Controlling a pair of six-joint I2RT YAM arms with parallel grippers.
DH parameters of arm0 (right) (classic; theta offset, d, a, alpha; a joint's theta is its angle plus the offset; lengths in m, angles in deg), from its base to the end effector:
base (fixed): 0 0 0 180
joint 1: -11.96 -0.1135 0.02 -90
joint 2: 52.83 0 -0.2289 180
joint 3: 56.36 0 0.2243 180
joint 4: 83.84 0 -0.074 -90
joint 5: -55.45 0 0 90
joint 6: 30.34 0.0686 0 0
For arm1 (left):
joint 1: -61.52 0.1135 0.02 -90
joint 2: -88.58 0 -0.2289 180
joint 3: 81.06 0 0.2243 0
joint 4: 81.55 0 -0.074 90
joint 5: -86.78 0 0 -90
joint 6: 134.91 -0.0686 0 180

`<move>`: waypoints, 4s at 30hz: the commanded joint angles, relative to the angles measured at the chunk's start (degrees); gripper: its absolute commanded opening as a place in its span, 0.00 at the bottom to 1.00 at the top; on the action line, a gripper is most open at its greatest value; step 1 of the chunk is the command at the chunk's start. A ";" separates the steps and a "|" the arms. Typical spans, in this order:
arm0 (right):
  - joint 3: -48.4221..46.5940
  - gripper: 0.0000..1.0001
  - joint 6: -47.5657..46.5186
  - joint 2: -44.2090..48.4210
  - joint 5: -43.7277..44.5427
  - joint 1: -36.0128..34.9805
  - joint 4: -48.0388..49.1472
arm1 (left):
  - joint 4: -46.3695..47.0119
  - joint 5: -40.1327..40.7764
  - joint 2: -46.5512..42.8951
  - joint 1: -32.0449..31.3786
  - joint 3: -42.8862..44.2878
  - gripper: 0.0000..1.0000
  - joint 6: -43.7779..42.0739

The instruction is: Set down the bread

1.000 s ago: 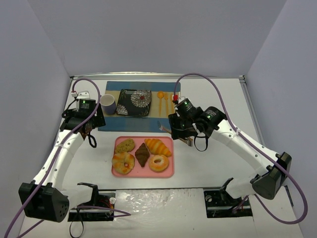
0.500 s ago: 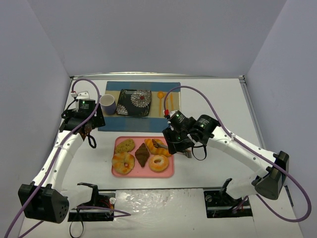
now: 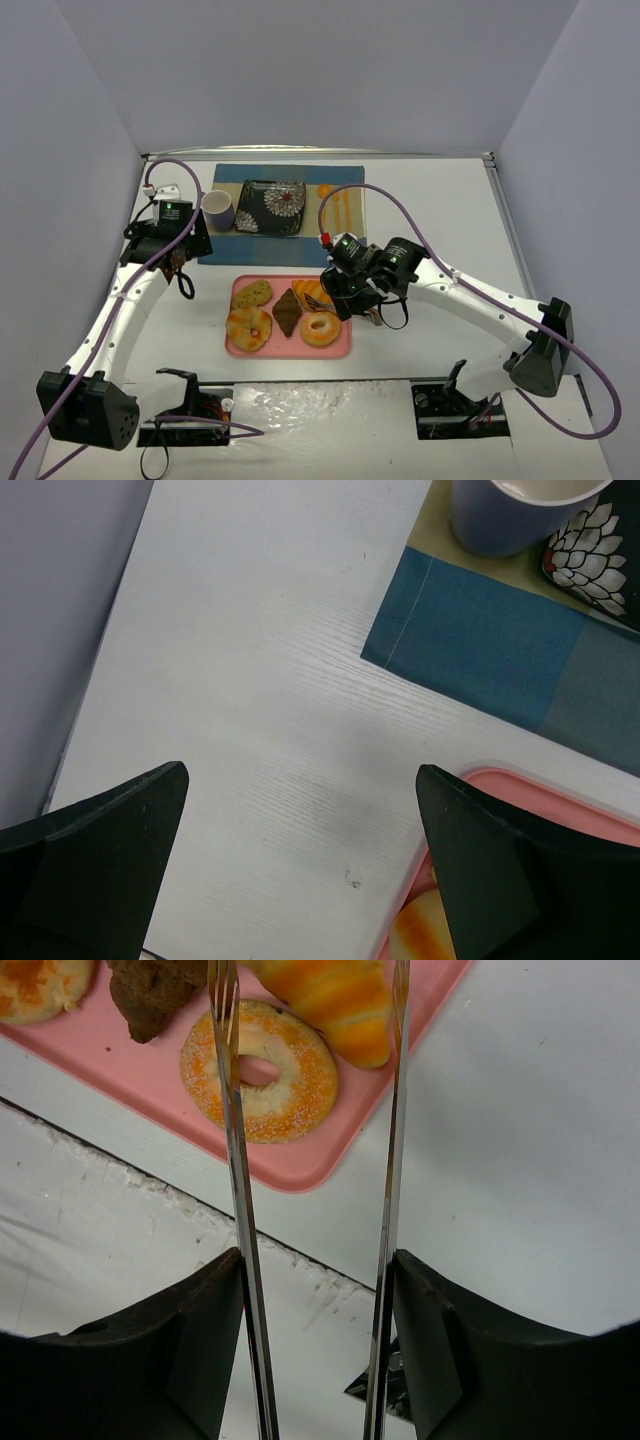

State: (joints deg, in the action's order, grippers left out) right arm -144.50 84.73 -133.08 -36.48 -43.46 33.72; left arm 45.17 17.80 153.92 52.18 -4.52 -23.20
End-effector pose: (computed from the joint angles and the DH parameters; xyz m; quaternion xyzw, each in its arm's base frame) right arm 0.1605 0.2369 0.2538 -0.2543 0.9178 0.2089 0.2220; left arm 0.2477 -0.0158 0.2726 -0.1704 0.8853 0.0537 0.4293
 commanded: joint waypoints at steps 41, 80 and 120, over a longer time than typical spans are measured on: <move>-8.45 0.00 -0.17 -6.19 2.99 -1.50 4.09 | 0.49 1.65 -1.51 0.12 1.39 0.97 0.09; -58.54 0.00 -5.55 -41.40 13.27 12.33 11.01 | -0.30 1.09 -2.53 0.12 2.01 0.97 0.47; -56.28 0.42 -6.69 -49.20 8.22 12.20 16.34 | -0.59 2.53 -2.41 0.12 1.61 0.97 -0.03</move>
State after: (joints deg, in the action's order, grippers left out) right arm -200.80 78.90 -184.88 -29.03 -30.51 47.12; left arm 43.95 19.19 153.18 52.18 -4.50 -23.22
